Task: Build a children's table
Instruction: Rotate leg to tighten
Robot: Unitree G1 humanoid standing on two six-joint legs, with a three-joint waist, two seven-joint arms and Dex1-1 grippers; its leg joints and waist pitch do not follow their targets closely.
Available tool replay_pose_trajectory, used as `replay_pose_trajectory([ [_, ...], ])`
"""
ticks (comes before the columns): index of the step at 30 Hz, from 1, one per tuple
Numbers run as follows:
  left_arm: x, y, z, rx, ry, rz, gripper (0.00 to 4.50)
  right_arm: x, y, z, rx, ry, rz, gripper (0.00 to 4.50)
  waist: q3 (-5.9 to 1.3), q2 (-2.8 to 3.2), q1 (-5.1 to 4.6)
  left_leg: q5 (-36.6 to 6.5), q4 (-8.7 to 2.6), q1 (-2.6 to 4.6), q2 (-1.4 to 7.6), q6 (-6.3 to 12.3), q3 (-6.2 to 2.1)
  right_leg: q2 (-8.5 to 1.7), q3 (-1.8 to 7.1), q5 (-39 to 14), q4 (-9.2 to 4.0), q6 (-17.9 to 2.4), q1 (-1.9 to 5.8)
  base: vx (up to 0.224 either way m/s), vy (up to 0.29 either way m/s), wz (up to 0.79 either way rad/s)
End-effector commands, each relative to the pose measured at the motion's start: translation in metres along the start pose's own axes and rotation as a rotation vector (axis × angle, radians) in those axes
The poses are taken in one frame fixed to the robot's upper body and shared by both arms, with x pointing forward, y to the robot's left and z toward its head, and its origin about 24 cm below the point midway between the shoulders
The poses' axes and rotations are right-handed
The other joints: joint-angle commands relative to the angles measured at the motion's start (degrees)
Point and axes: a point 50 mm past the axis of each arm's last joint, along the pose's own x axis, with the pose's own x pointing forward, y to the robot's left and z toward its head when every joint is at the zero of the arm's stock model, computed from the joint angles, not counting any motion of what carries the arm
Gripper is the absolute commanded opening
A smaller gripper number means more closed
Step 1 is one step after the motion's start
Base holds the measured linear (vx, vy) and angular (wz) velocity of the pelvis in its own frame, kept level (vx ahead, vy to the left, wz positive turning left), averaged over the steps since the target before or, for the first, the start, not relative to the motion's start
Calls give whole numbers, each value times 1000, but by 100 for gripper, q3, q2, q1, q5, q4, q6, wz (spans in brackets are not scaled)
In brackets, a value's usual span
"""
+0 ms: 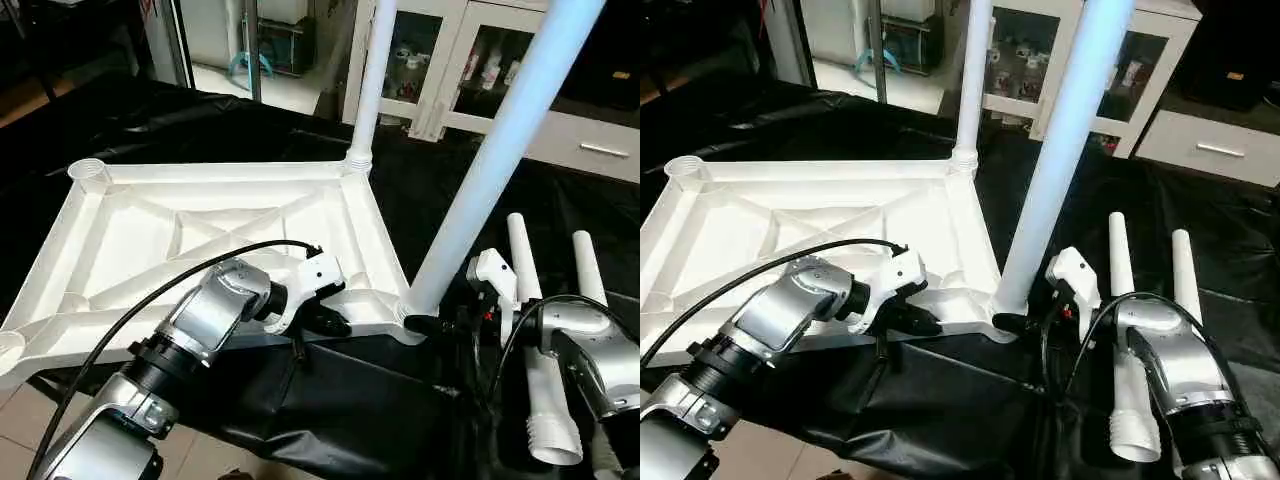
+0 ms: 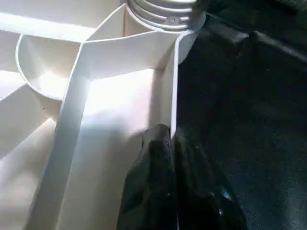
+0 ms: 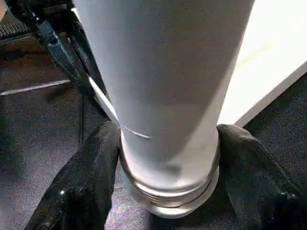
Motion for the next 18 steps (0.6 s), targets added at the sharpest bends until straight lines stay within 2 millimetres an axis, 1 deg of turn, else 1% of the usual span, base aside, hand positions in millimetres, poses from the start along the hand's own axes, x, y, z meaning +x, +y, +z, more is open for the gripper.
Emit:
replay_pose_trajectory([
  [1,10,0,-4,-41,10,12,0,7,-5,-3,-6,6,-67,277,-340,-32,-8,-558,-384,-3,266,468,-54,-470,233,-1022,-401,-1377,327,0,0,0],
  [2,10,1,-4,-44,8,23,0,8,-7,-3,-10,7,-91,276,-332,-24,-18,-658,-394,8,269,395,-59,-479,232,-1204,-425,-1342,315,0,0,0],
  [4,11,7,-1,-56,-9,81,0,14,-16,-6,-7,6,-207,275,-323,-38,-32,-765,-400,3,252,328,-60,-478,226,-1448,-454,-1253,319,0,0,0],
  [5,12,12,1,-70,-22,128,0,20,-20,-7,26,-10,-283,275,-304,-27,-84,-958,-425,15,235,208,-70,-469,214,-1869,-503,-1118,306,0,0,0],
  [6,12,12,1,-70,-22,128,0,20,-20,-7,26,-10,-283,275,-303,-27,-93,-1032,-436,23,237,171,-84,-477,209,-2021,-517,-1060,314,0,0,0],
  [7,12,17,4,-74,-35,173,0,29,-21,-7,69,-38,-341,275,-307,-52,-105,-1098,-434,23,240,150,-91,-483,215,-2184,-529,-959,321,0,0,0],
  [8,13,20,6,-77,-44,198,0,35,-20,-7,96,-51,-368,274,-305,-43,-122,-1106,-434,39,233,154,-79,-475,229,-2191,-541,-934,284,0,0,0],
  [9,13,22,8,-79,-53,219,0,41,-20,-7,108,-55,-399,274,-302,-47,-128,-1108,-442,27,229,151,-89,-474,223,-2237,-546,-905,297,0,0,0],
  [10,13,22,8,-80,-56,225,0,43,-20,-7,110,-55,-409,274,-308,-44,-141,-1111,-452,20,226,113,-99,-479,217,-2318,-547,-849,298,0,0,0],
  [11,13,23,9,-80,-59,230,0,45,-19,-7,112,-56,-417,274,-314,-44,-137,-1092,-453,21,233,119,-101,-479,220,-2304,-548,-806,301,0,0,0],
  [12,14,26,11,-86,-71,258,0,55,-20,-9,153,-55,-492,274,-313,-35,-138,-1095,-455,36,246,115,-98,-480,229,-2252,-544,-822,281,0,0,0],
  [13,14,27,11,-87,-73,264,0,58,-20,-9,162,-55,-510,274,-310,-22,-162,-1092,-466,19,235,94,-101,-470,229,-2181,-531,-855,279,0,0,0],
  [14,15,29,14,-90,-85,284,0,71,-18,-9,213,-48,-610,274,-320,-24,-171,-1043,-475,2,232,51,-112,-470,226,-2095,-518,-842,306,0,0,0],
  [15,15,29,14,-90,-86,285,0,72,-18,-9,218,-45,-622,274,-318,-17,-183,-1049,-482,10,231,20,-108,-463,230,-2063,-510,-848,287,0,0,0],
  [16,17,30,15,-88,-91,296,0,83,-17,-13,267,-8,-753,274,-316,-15,-195,-1074,-493,11,235,-40,-116,-476,232,-2039,-511,-849,289,0,0,0],
  [17,17,30,15,-88,-91,296,0,83,-17,-13,267,-8,-753,274,-317,-3,-237,-1104,-511,5,223,-104,-121,-466,235,-2048,-500,-837,290,0,0,0],
  [18,18,31,16,-89,-94,302,0,91,-15,-14,297,9,-802,274,-322,-7,-242,-1139,-504,25,221,-113,-116,-462,234,-2057,-510,-826,282,0,0,0],
])
